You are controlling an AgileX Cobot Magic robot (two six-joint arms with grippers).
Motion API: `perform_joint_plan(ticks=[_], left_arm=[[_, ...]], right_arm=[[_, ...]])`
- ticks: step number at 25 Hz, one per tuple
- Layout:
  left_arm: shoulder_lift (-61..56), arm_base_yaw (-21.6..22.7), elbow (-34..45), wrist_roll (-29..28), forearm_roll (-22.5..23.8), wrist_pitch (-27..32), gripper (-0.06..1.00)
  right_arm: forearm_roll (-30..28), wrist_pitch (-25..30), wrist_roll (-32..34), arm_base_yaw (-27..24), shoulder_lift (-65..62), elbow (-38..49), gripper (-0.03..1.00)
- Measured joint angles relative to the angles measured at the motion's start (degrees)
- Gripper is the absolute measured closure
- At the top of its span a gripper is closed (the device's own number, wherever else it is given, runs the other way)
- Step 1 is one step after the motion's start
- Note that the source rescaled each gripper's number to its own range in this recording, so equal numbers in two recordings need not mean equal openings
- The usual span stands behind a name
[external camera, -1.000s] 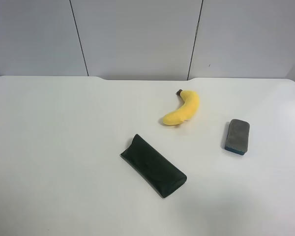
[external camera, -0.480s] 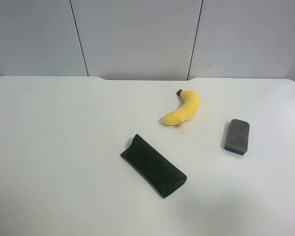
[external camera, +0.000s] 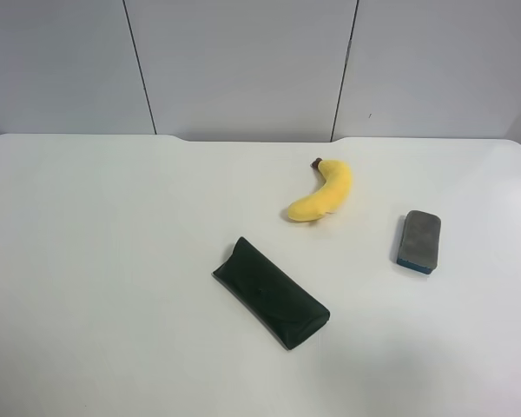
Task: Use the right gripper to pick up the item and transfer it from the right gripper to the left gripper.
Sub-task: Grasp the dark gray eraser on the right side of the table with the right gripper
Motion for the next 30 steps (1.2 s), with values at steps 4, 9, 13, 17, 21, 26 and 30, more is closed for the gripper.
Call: perform_joint_plan(ticks=[4, 9, 13, 17, 21, 26, 30], left_arm=[[0.0, 0.0, 0.0, 0.0, 0.0, 0.0, -0.06], [0.0, 0.0, 0.0, 0.0, 0.0, 0.0, -0.06], [0.0, 0.0, 0.0, 0.0, 0.0, 0.0, -0.06], [0.0, 0.0, 0.0, 0.0, 0.0, 0.0, -0.06], [0.0, 0.0, 0.0, 0.0, 0.0, 0.0, -0.06], [0.0, 0.0, 0.0, 0.0, 0.0, 0.0, -0.06], [0.0, 0.0, 0.0, 0.0, 0.0, 0.0, -0.06]], right_arm=[[0.5, 0.0, 0.0, 0.0, 0.0, 0.0, -0.03], [1.0, 0.3, 0.4, 0.0, 0.8, -0.4, -0.03], [0.8, 0.4, 2.9, 0.0, 9.0, -4.2, -0.03], [0.0, 0.4, 7.2, 0.0, 21.1, -7.9, -0.03], [-0.1, 0.3, 9.0, 0.0, 32.9, -10.6, -0.03], [-0.1, 0.0, 11.9, 0.0, 47.4, -14.3, -0.03], [-0.1, -0.7, 14.3, 0.0, 58.1, -17.2, -0.03]])
